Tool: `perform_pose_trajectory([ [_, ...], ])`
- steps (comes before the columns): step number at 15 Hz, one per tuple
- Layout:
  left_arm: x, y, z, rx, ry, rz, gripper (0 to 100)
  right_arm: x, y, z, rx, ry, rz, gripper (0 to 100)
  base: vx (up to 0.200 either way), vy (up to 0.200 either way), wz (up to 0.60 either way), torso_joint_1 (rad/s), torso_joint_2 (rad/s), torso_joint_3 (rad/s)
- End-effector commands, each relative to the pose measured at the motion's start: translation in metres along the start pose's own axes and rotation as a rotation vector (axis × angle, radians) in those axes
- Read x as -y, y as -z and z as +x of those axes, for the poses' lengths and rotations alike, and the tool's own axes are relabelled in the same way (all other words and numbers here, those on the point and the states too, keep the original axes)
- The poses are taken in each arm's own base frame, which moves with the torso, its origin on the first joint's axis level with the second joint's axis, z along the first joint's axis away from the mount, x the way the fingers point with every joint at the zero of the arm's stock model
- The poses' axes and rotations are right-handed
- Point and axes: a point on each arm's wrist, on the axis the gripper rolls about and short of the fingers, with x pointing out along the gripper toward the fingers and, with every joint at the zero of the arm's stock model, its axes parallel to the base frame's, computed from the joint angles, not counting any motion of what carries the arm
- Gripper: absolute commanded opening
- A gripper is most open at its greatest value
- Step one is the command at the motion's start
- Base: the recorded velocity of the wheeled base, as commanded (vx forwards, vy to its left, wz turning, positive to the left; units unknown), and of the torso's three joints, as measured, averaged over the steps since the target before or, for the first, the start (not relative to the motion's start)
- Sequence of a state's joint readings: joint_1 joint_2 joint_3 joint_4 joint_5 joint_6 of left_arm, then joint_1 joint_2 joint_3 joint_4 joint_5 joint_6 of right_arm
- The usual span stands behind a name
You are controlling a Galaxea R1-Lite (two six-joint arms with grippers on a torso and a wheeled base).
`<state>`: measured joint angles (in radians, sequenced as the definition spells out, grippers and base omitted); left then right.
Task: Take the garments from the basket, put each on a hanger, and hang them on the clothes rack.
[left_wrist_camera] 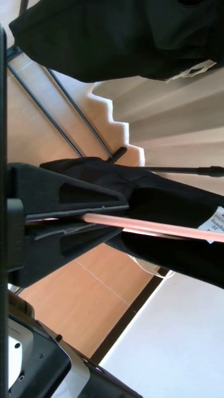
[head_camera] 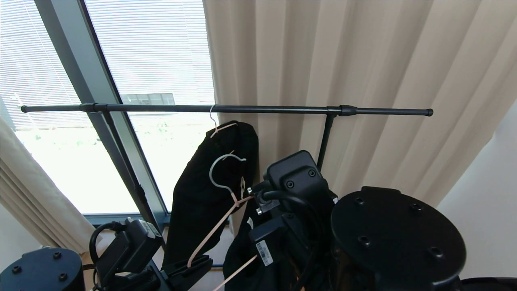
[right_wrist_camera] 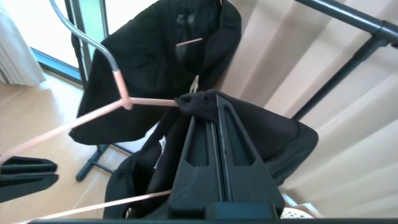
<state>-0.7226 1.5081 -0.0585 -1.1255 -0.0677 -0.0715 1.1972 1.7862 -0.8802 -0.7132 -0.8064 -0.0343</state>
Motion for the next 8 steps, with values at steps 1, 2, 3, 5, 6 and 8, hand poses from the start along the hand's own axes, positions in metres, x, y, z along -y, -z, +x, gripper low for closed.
perform_pose_trajectory([
  [1, 0.000, 0.000, 0.000, -0.001, -0.002, -0.001, 0, 0.002, -0.005, -0.002, 0.026, -0.055, 0.039, 0, 0.000, 0.000, 0.00, 0.000, 0.00, 0.000],
  [2, 0.000, 0.000, 0.000, 0.000, 0.000, -0.001, 0, 0.004, -0.007, -0.005, 0.037, -0.087, 0.048, 0, 0.000, 0.000, 0.00, 0.000, 0.00, 0.000],
  [3, 0.000, 0.000, 0.000, 0.003, 0.000, 0.001, 0, 0.009, -0.010, -0.010, 0.052, -0.134, 0.059, 0, 0.000, 0.000, 0.00, 0.000, 0.00, 0.000],
  [5, 0.000, -0.001, -0.002, 0.032, 0.002, 0.003, 0, 0.014, -0.013, -0.012, 0.062, -0.157, 0.067, 0, 0.000, 0.000, 0.00, 0.000, 0.00, 0.000],
  [6, 0.000, -0.002, -0.004, 0.052, 0.005, 0.004, 0, 0.018, -0.013, -0.008, 0.059, -0.139, 0.069, 0, 0.000, 0.000, 0.00, 0.000, 0.00, 0.000],
  [8, 0.002, -0.002, -0.007, 0.076, 0.018, 0.015, 0, 0.021, -0.014, -0.006, 0.061, -0.128, 0.073, 0, 0.000, 0.000, 0.00, 0.000, 0.00, 0.000],
])
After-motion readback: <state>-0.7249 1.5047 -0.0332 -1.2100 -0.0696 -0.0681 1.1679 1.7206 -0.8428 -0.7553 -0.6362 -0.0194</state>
